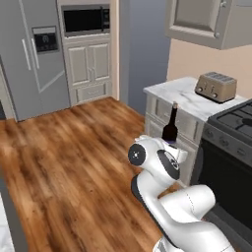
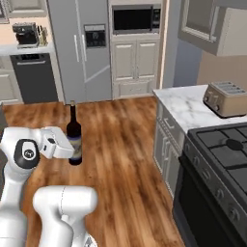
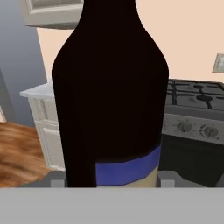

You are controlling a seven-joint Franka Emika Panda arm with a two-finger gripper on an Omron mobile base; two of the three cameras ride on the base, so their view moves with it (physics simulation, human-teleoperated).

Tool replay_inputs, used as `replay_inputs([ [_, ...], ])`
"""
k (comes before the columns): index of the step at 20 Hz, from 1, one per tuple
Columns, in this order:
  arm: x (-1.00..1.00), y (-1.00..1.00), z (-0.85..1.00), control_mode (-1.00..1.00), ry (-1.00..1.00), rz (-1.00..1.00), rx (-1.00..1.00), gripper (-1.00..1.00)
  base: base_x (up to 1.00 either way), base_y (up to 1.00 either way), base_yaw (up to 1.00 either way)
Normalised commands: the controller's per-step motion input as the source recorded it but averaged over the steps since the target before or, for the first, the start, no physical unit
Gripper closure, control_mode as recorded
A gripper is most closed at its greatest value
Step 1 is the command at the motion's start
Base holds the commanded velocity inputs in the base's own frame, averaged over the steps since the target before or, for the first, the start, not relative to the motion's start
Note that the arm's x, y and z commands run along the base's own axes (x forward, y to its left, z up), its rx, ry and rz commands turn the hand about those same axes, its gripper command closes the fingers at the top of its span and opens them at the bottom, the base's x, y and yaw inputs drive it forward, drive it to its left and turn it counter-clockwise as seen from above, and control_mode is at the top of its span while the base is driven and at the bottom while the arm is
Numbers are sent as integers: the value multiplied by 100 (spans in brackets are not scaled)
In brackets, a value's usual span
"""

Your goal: There is a wine glass and glass cup on the dining counter. Place the wine bottle next to the wine glass and the juice bottle next to the glass cup.

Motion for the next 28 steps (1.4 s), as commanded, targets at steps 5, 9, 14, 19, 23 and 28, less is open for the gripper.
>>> replay_inputs([
  [5, 0, 0, 0, 100, 0, 0, 0, 100, -94, 5, 10],
  [9, 0, 0, 0, 100, 0, 0, 0, 100, -94, 5, 7],
  [14, 0, 0, 0, 100, 0, 0, 0, 100, -94, 7, 5],
  [19, 0, 0, 0, 100, 0, 0, 0, 100, -93, 39, 0],
  [23, 0, 0, 0, 100, 0, 0, 0, 100, -66, 74, 2],
  [28, 0, 0, 0, 100, 0, 0, 0, 100, -39, 90, 3],
])
